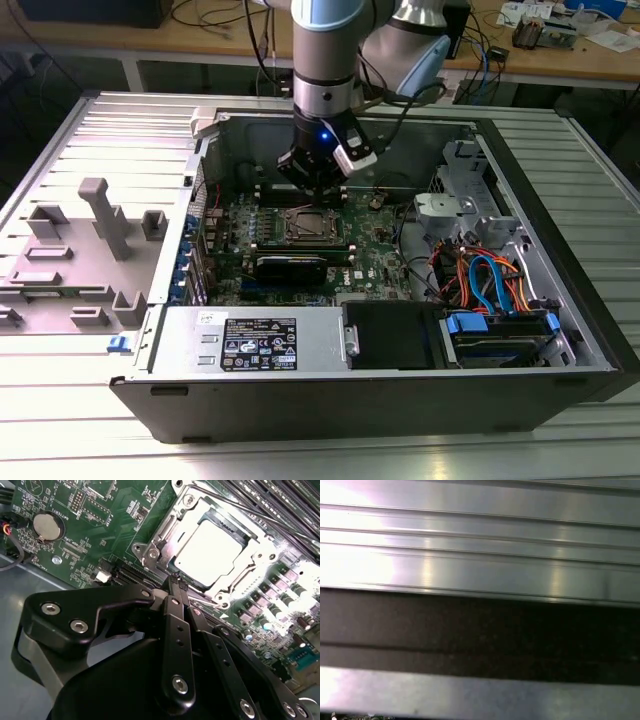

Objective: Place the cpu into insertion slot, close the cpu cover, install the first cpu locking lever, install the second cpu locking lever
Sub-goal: 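Install the first cpu locking lever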

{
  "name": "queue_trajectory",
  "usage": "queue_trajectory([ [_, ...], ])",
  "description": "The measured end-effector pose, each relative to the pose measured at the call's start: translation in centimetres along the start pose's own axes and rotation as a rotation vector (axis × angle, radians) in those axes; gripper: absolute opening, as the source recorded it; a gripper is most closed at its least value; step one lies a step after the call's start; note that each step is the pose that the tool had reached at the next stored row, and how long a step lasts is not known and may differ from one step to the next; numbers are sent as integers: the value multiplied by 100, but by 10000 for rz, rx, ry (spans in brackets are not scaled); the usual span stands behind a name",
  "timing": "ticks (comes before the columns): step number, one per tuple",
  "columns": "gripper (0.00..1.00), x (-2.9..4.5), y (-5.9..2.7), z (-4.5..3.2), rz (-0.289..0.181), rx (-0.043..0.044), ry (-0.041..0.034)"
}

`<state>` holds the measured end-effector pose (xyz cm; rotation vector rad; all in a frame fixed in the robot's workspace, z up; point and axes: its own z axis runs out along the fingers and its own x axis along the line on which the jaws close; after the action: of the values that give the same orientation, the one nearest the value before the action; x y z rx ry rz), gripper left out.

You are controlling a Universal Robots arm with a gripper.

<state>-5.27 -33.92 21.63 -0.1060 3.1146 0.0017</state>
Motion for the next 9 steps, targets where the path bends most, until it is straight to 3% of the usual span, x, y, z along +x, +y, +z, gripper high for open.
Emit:
queue_trajectory([
  [9,11,-35,-2,93,0,0,0],
])
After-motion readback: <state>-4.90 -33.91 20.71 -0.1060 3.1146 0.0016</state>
